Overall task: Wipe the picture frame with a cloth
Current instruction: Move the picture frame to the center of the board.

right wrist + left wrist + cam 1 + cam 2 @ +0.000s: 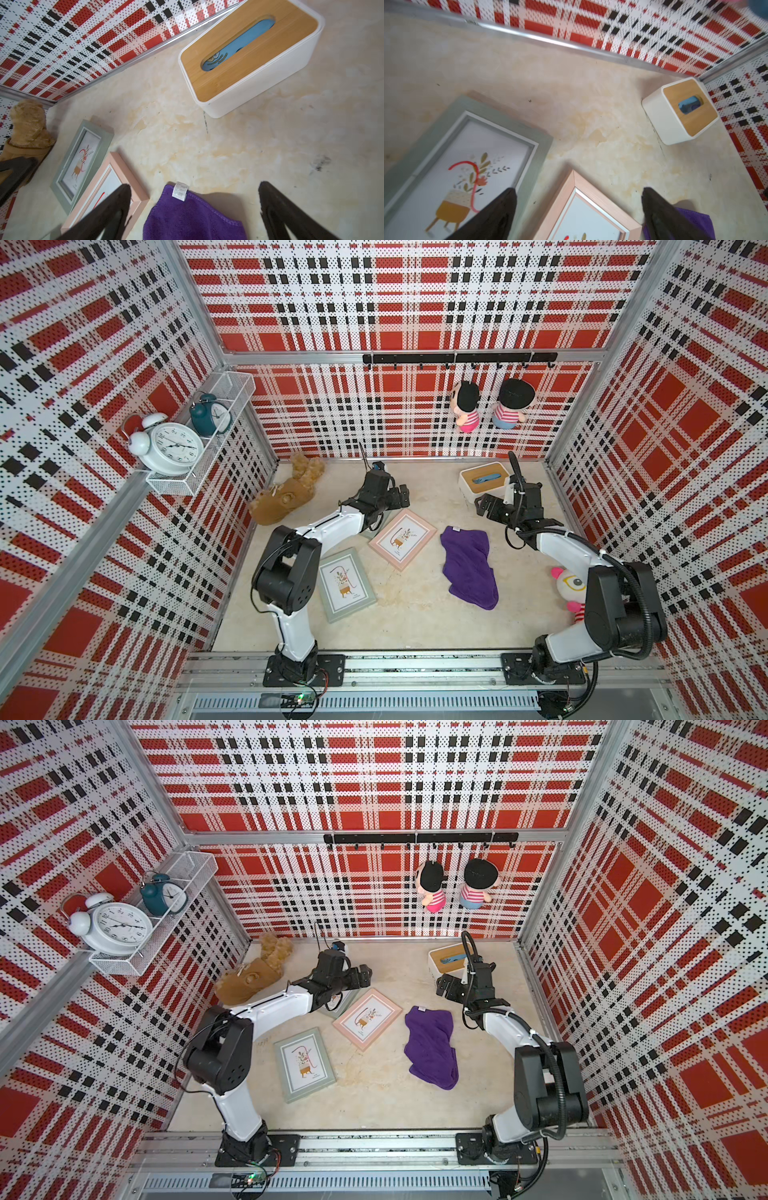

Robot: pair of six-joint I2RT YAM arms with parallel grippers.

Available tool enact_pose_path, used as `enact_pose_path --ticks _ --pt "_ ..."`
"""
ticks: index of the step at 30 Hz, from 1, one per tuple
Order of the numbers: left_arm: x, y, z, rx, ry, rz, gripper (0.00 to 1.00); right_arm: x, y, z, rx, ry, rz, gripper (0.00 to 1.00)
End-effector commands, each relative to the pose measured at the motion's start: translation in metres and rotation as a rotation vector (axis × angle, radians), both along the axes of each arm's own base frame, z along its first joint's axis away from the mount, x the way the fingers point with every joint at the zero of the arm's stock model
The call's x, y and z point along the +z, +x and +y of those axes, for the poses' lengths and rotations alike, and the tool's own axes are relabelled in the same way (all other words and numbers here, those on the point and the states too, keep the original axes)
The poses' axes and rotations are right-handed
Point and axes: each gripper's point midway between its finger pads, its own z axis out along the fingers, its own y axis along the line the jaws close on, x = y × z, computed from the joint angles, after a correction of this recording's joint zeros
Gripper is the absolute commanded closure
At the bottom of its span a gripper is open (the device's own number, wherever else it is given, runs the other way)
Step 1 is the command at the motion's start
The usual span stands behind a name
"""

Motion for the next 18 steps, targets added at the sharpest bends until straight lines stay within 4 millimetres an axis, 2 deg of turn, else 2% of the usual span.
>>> enact_pose_path --ticks 1,4,9,11,15,18 --pt "-0.031 -0.006 -0.005 -0.007 0.004 0.153 0.06 -0.004 0.001 0.011 -0.006 0.062 0.044 0.03" --pt "-0.050 -0.006 -0.008 -0.022 0.031 0.223 0.11 -0.010 0.001 0.011 -0.024 0.078 0.058 0.04" --pt "-0.066 -0.013 -0.020 -0.087 0.027 0.283 0.19 -0.014 0.001 0.010 -0.042 0.079 0.066 0.04" --pt "-0.073 -0.014 -0.021 -0.095 0.032 0.302 0.19 -0.014 0.002 0.010 -0.045 0.079 0.065 0.04" --pt "-0.090 -0.013 -0.011 -0.055 0.104 0.341 0.17 -0.016 0.003 0.010 -0.047 0.083 0.072 0.04" --pt "-0.095 -0.015 -0.011 -0.060 0.114 0.358 0.17 -0.017 0.003 0.011 -0.050 0.085 0.078 0.04"
